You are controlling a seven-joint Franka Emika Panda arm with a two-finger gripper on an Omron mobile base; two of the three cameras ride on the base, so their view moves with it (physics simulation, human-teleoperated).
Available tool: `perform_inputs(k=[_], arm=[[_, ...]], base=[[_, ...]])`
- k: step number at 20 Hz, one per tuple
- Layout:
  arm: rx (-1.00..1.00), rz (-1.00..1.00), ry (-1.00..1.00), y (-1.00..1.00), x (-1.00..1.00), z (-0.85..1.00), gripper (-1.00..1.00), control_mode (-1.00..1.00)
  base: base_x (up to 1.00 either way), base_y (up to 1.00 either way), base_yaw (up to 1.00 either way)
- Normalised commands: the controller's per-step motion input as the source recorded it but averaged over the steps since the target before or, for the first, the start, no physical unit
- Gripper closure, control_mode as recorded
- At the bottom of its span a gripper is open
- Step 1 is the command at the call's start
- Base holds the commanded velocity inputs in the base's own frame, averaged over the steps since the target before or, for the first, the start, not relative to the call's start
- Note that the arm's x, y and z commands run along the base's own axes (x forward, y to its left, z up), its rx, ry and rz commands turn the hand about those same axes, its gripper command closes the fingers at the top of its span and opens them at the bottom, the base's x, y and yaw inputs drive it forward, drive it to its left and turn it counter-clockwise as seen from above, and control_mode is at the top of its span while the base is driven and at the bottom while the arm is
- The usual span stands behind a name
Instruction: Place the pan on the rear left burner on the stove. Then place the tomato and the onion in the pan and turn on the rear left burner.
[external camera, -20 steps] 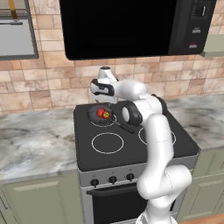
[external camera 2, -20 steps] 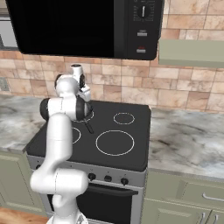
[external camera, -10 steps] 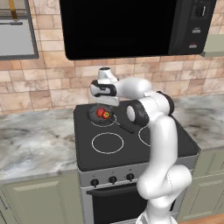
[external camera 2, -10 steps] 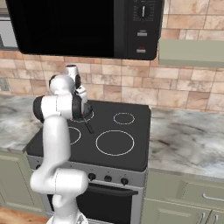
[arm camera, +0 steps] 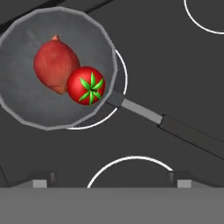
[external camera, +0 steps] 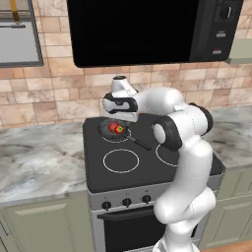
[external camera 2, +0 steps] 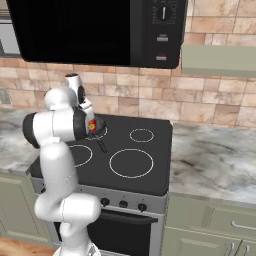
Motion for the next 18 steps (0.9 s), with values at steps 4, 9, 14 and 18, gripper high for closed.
perform_inputs(k=[4,9,14,18], arm=[[0.00,0.00,-0.07,0.00,-0.75,0.31,-1.00,-1.00],[0.00,0.00,-0.04,0.02,-0.81,0.26,-1.00,-1.00],[0.00,0.00,0.00,0.11,-0.53,0.40,-1.00,-1.00],[0.00,0.00,0.00,0.12,-0.36,0.45,-1.00,-1.00]], base=[[0.00,0.00,0.00],[0.00,0.00,0.00],[0.00,0.00,0.00],[0.00,0.00,0.00]])
